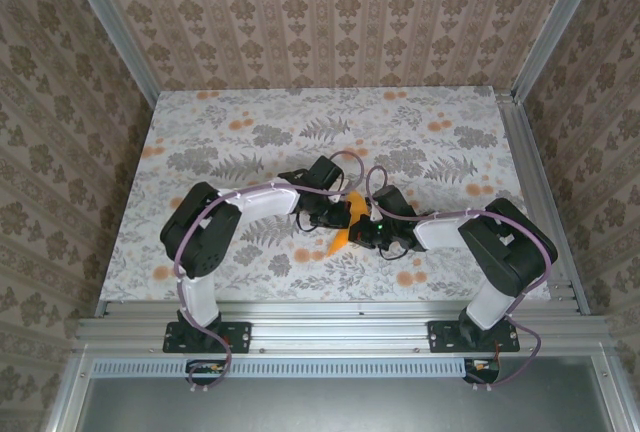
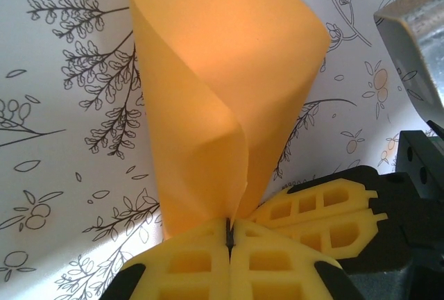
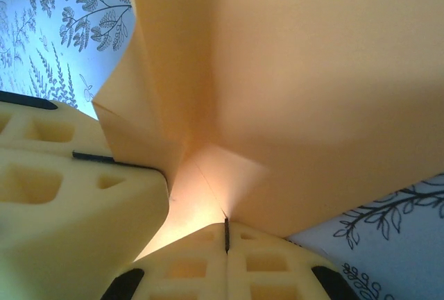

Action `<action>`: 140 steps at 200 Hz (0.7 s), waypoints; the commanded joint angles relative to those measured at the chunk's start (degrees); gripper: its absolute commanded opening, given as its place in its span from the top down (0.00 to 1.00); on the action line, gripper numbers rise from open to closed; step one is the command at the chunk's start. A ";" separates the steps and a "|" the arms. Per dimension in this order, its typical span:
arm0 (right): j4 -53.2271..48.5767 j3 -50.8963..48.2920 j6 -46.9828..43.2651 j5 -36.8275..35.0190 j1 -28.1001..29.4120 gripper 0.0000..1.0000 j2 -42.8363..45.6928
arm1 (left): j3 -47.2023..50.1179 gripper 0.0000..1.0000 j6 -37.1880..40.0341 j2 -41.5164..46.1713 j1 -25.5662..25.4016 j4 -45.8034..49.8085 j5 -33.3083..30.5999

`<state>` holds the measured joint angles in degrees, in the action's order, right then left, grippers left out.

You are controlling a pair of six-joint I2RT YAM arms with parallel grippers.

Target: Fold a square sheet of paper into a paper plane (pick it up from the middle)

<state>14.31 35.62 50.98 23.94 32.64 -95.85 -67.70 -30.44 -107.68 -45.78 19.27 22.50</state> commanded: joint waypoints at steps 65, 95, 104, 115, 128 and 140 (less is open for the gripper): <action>-1.30 -2.62 -0.83 -2.76 -0.56 1.00 1.05 | 2.57 0.96 -2.20 0.65 -0.54 -3.08 1.90; -0.60 -3.09 -0.35 -2.83 -0.56 1.00 0.80 | 4.38 0.96 -3.20 2.83 -0.67 -4.96 1.67; -0.58 -3.11 -0.19 -2.94 -0.56 1.00 0.69 | 4.94 0.96 -3.68 3.31 -0.76 -5.85 1.96; -0.68 -3.09 -0.19 -3.02 -0.64 1.00 0.61 | 5.79 0.96 -4.64 3.76 -0.78 -7.15 2.37; -1.15 -2.84 -0.22 -3.03 -0.65 1.00 0.43 | 6.67 0.96 -5.58 4.18 -0.80 -8.63 2.89; -1.20 -2.88 -0.18 -3.11 -0.65 1.00 0.19 | 7.24 0.96 -6.18 4.36 -0.80 -9.45 2.85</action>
<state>16.36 34.06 50.98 23.73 32.40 -95.18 -62.00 -33.98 -105.45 -46.11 12.62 23.66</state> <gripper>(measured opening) 0.065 0.047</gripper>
